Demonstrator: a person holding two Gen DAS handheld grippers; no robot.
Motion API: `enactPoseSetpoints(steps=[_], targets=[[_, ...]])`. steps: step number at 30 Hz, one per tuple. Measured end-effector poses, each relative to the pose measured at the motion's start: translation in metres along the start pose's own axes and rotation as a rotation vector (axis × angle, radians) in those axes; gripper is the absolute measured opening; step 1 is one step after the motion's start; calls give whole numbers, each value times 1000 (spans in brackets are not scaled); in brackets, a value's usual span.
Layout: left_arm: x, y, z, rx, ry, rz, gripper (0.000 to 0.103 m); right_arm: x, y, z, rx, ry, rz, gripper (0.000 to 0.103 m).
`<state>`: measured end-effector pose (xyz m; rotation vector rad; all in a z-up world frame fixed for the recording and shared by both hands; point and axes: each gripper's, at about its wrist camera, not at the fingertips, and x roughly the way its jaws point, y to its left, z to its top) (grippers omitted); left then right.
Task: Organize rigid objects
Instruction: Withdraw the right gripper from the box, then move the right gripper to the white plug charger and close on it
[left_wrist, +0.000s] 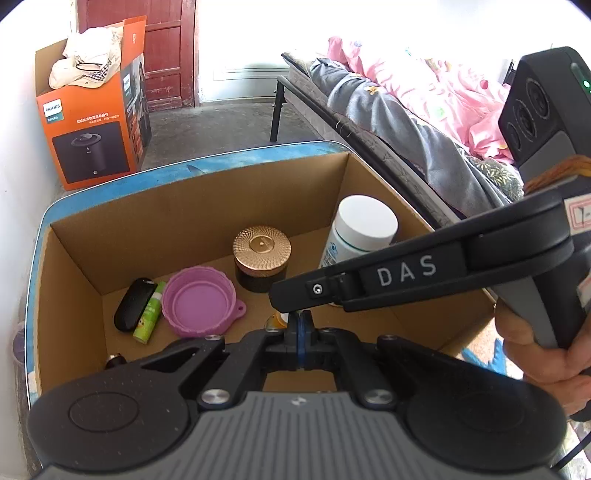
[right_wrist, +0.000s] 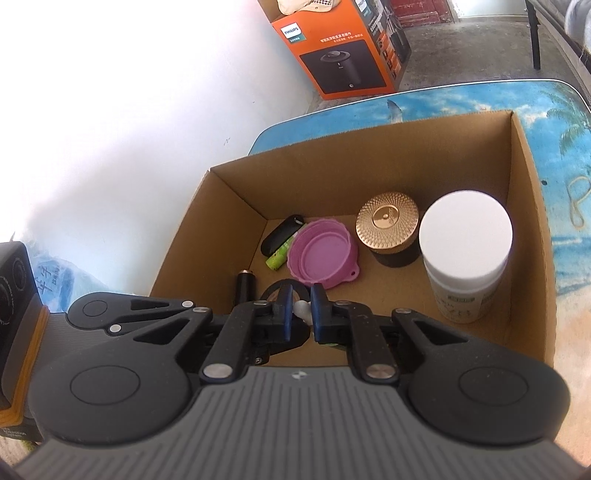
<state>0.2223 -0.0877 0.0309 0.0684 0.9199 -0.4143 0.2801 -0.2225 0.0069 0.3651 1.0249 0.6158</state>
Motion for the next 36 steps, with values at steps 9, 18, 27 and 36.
enactPoseSetpoints(steps=[9, 18, 27, 36], targets=[[10, 4, 10, -5, 1, -4, 0, 7, -4, 9, -12, -7, -15, 9], [5, -1, 7, 14, 3, -7, 30, -2, -1, 6, -16, -25, -35, 23], [-54, -6, -13, 16, -94, -20, 65, -69, 20, -23, 24, -190, -2, 32], [-138, 5, -83, -73, -197, 5, 89, -144, 45, -120, 79, -399, 70, 52]])
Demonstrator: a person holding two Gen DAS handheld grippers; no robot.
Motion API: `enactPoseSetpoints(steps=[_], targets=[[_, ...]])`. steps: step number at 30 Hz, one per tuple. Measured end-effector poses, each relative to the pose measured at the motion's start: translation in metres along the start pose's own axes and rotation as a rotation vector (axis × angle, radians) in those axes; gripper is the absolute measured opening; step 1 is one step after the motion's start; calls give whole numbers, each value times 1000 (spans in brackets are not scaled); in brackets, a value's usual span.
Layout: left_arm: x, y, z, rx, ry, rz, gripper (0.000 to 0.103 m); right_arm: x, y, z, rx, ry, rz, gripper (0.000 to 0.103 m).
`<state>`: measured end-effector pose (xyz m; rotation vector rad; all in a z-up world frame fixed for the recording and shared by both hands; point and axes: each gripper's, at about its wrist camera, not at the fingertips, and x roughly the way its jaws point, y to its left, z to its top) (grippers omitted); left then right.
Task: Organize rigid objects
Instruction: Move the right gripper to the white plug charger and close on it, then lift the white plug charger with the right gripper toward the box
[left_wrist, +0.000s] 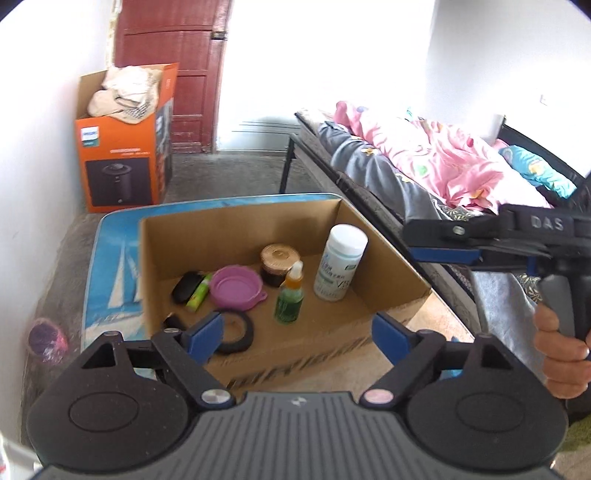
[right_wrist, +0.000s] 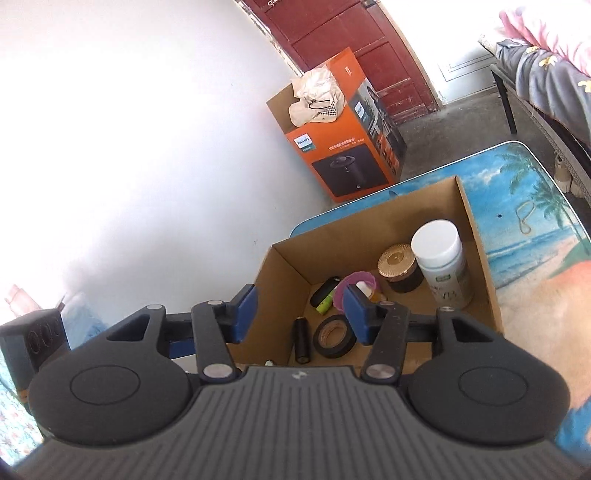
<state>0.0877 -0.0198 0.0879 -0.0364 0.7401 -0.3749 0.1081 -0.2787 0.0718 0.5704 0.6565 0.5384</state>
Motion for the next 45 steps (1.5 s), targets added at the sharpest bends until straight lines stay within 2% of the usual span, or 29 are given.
enactPoseSetpoints(steps=[5, 10, 14, 19, 23, 24, 26, 33, 45], targets=[[-16, 18, -40, -45, 9, 52, 92, 4, 4, -51, 49, 62, 8, 52], [4, 40, -76, -89, 67, 121, 91, 53, 13, -90, 68, 212, -20, 52], [24, 48, -96, -91, 98, 142, 86, 96, 19, -110, 117, 307, -19, 49], [43, 51, -106, -71, 107, 169, 72, 146, 20, -116, 178, 367, -31, 42], [53, 57, -107, -81, 116, 168, 52, 175, 21, -115, 192, 385, -42, 35], [56, 59, -107, -87, 121, 166, 43, 180, 21, -115, 197, 391, -44, 32], [61, 63, -107, -104, 133, 152, 33, 187, 22, -116, 210, 401, -34, 30], [61, 56, -107, -89, 132, 156, 31, 178, 27, -115, 212, 402, -35, 26], [77, -3, -103, 33, 186, 45, 30, 113, -8, -122, 321, 312, -123, 27]])
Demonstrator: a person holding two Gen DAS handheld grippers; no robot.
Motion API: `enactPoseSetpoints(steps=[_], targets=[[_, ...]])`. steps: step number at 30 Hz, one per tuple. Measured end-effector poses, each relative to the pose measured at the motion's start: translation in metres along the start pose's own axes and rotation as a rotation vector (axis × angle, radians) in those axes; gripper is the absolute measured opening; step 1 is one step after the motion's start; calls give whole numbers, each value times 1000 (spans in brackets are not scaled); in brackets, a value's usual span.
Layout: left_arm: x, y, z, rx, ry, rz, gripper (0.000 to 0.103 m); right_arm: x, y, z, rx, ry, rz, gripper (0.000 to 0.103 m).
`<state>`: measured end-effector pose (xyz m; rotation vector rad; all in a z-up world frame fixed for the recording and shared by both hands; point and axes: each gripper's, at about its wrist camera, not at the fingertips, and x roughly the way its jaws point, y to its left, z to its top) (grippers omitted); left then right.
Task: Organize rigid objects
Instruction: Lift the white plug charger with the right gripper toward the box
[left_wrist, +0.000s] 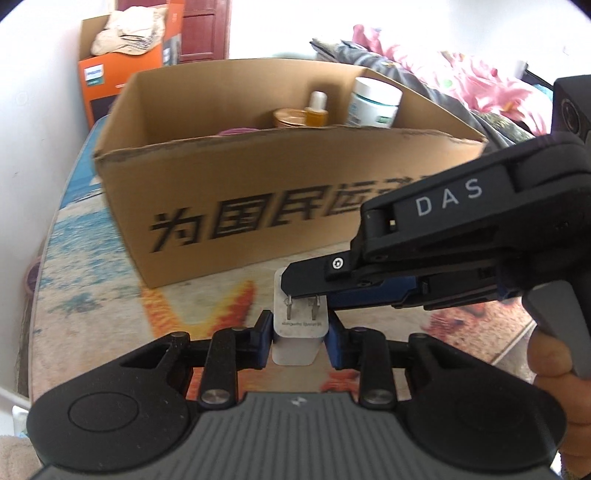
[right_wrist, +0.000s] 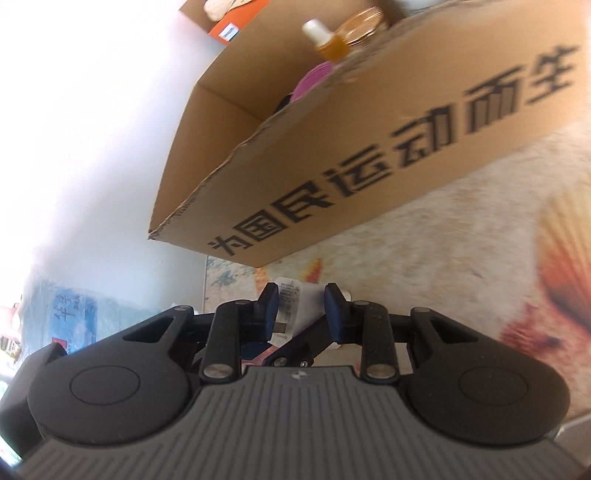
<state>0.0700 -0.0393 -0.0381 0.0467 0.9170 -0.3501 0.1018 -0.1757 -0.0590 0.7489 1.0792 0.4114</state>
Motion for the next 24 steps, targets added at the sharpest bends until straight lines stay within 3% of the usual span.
enactPoseSetpoints(steps=[7, 24], targets=[[8, -30, 4, 74, 25, -2, 30, -20, -28, 0, 70, -38, 9, 28], [20, -38, 10, 47, 72, 30, 28, -20, -39, -1, 98, -40, 32, 34]])
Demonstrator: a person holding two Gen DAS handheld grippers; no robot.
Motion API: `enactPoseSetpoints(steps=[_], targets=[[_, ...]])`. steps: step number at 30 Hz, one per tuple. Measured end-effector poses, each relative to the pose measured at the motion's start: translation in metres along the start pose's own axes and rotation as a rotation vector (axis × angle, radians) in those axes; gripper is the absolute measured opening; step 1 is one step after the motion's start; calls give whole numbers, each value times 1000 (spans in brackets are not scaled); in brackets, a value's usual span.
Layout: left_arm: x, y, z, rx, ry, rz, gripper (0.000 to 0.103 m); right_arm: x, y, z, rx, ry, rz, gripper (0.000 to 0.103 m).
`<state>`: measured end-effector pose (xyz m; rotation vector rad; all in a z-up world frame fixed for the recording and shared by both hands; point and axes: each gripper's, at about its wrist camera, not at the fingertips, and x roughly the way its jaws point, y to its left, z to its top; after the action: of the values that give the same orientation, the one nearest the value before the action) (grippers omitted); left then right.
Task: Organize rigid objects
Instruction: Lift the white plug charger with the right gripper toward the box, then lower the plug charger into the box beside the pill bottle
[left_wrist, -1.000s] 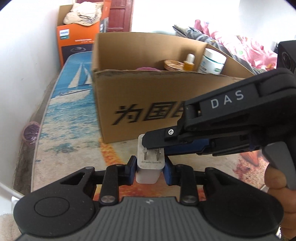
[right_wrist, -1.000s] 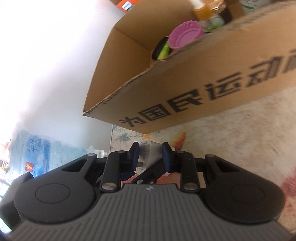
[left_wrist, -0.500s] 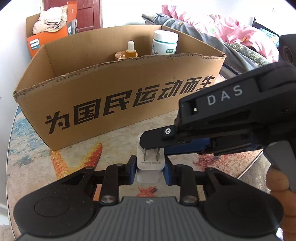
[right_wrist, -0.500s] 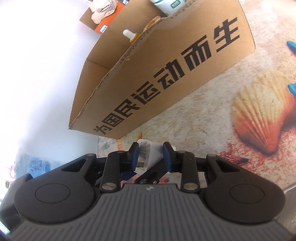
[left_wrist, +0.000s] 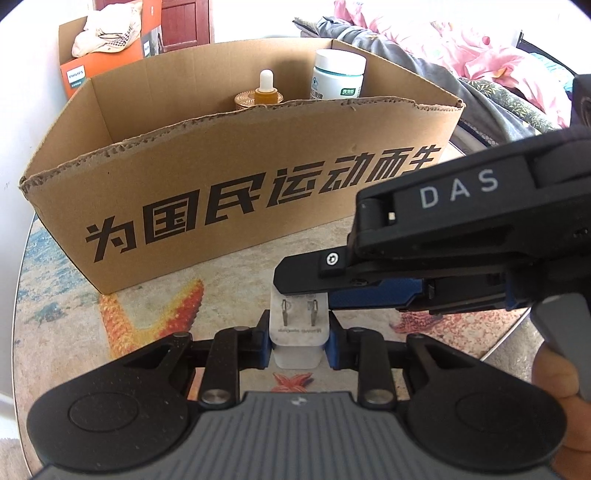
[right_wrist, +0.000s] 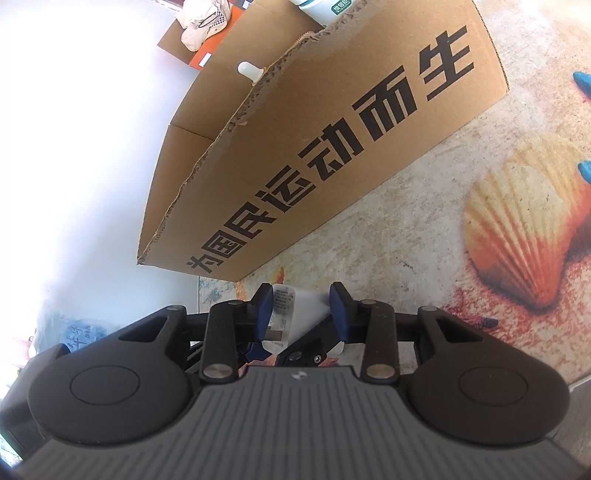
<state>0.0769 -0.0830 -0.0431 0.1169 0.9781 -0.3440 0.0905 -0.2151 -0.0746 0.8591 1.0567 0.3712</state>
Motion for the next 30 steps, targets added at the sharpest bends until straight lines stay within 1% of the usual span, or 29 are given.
enactPoseSetpoints(steps=[8, 18, 25, 30], targets=[[-8, 2, 2, -2, -20, 5, 28, -10, 7, -5, -13, -15, 8, 34], [-29, 1, -4, 2, -75, 25, 28, -30, 23, -14, -58, -46, 29, 34], [-51, -2, 2, 14, -132, 42, 28, -48, 40, -14, -106, -86, 51, 34], [-74, -2, 21, 29, -203, 56, 28, -68, 67, -4, -168, -141, 85, 34]])
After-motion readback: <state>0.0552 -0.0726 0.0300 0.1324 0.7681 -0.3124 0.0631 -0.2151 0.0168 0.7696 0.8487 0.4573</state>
